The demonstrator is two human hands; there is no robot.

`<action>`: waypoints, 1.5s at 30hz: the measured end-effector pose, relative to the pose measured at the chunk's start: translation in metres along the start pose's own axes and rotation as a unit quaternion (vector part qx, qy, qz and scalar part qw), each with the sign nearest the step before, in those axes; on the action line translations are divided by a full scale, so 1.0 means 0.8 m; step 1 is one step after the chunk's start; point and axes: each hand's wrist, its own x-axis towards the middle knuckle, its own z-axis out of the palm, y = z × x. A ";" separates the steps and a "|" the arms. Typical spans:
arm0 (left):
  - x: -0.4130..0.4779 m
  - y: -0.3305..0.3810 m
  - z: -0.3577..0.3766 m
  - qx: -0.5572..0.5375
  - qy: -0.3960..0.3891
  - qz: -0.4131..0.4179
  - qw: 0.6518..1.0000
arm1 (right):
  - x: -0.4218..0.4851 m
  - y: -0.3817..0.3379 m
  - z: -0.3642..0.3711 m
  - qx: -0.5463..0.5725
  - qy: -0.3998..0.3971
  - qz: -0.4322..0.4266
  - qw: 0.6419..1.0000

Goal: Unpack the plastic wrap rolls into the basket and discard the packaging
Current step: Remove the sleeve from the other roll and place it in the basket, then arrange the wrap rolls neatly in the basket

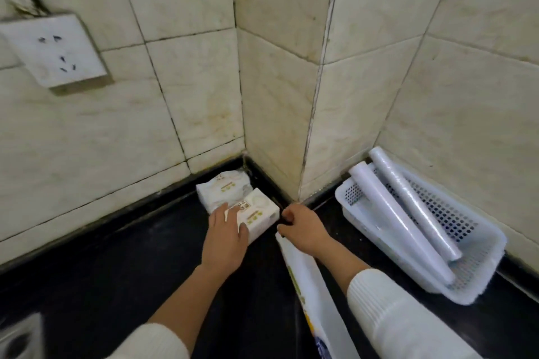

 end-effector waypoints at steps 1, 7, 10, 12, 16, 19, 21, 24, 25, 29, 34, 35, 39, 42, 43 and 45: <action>0.005 -0.016 -0.005 -0.004 0.003 -0.016 1.000 | 0.007 -0.008 0.016 -0.010 -0.014 -0.004 1.000; 0.066 -0.091 -0.015 0.011 -0.010 -0.045 0.999 | 0.043 -0.024 0.079 -0.180 -0.025 -0.045 0.982; 0.097 -0.113 -0.002 0.054 -0.057 -0.036 0.996 | 0.050 -0.012 0.095 -0.225 -0.011 -0.064 0.972; 0.111 -0.122 0.008 0.066 -0.080 -0.045 0.994 | 0.051 -0.004 0.101 -0.228 0.010 -0.072 0.971; 0.124 -0.136 0.020 0.056 -0.058 -0.046 0.996 | 0.053 0.008 0.105 -0.228 0.052 -0.095 0.968; 0.131 -0.138 0.022 -0.011 -0.027 -0.043 0.999 | 0.052 0.011 0.109 -0.233 0.067 -0.101 0.965; 0.136 -0.136 0.019 -0.071 -0.004 -0.058 0.996 | 0.053 0.011 0.111 -0.236 0.085 -0.093 0.964; 0.144 -0.128 0.005 -0.138 0.048 -0.075 0.986 | 0.058 0.004 0.114 -0.215 0.089 -0.092 0.968; 0.146 -0.125 -0.001 -0.155 0.062 -0.073 0.983 | 0.062 0.001 0.115 -0.197 0.083 -0.089 0.973; 0.158 -0.111 -0.020 -0.207 0.101 -0.052 0.972 | 0.091 -0.019 0.119 -0.165 0.075 -0.072 0.981; 0.166 -0.103 -0.022 -0.207 0.106 -0.040 0.972 | 0.143 -0.051 0.118 -0.147 0.088 -0.031 0.985; 0.167 -0.104 -0.020 -0.208 0.104 -0.041 0.972 | 0.153 -0.056 0.119 -0.128 0.095 -0.011 0.987; 0.168 -0.105 -0.011 -0.190 0.096 -0.040 0.976 | 0.182 -0.066 0.122 -0.056 0.104 0.053 0.992; 0.169 -0.102 -0.005 -0.164 0.091 -0.027 0.982 | 0.191 -0.064 0.122 -0.001 0.119 0.053 0.992; 0.170 -0.101 -0.004 -0.152 0.088 -0.023 0.984 | 0.193 -0.062 0.121 0.022 0.119 0.055 0.991; 0.169 -0.099 -0.001 -0.130 0.077 -0.026 0.988 | 0.194 -0.055 0.117 0.089 0.090 0.067 0.990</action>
